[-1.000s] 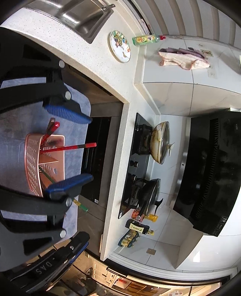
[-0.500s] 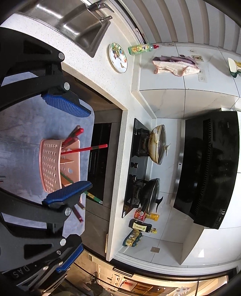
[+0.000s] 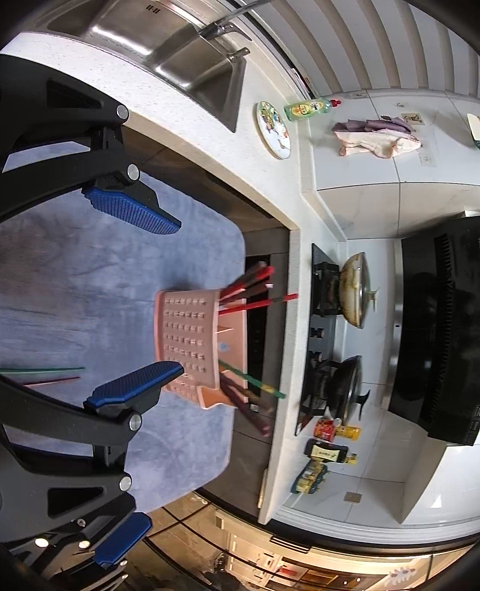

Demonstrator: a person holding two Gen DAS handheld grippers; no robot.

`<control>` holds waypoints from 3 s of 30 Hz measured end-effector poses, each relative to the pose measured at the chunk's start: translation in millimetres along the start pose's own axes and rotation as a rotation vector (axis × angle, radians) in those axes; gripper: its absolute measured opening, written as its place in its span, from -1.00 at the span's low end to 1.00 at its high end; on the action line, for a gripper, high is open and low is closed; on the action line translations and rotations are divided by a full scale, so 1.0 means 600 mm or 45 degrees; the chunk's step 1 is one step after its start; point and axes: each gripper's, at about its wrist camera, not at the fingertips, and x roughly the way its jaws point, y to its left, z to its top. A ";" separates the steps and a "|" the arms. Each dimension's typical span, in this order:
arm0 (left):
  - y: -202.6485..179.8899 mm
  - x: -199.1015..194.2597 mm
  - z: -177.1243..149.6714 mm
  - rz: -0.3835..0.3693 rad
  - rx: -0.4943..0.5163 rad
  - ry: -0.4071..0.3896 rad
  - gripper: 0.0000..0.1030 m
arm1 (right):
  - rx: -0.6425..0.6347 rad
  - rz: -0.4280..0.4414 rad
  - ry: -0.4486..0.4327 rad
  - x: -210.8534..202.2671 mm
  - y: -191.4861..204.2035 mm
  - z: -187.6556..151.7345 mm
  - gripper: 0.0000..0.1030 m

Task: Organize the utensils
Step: 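Move both open tools back to the last green and dark red chopsticks, then grasp the dark red chopstick with the right tool while the left tool grasps the green chopstick, then lift both chopsticks and carry them over the pink holder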

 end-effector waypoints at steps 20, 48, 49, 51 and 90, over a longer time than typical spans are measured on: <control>-0.001 0.018 -0.235 0.000 0.030 0.268 0.32 | 0.068 -0.056 0.398 0.005 -0.019 -0.293 -0.43; -0.051 0.025 -0.341 -0.136 0.082 0.445 0.45 | 0.146 -0.157 0.454 0.003 -0.059 -0.351 -0.87; -0.056 0.024 -0.344 -0.147 0.085 0.454 0.46 | 0.159 -0.166 0.448 0.000 -0.066 -0.349 -0.87; -0.069 0.022 -0.352 -0.179 0.095 0.470 0.46 | 0.174 -0.181 0.436 -0.006 -0.077 -0.346 -0.87; -0.034 -0.015 -0.289 -0.265 0.018 0.410 -0.86 | 0.146 -0.114 0.236 -0.049 -0.051 -0.230 -0.87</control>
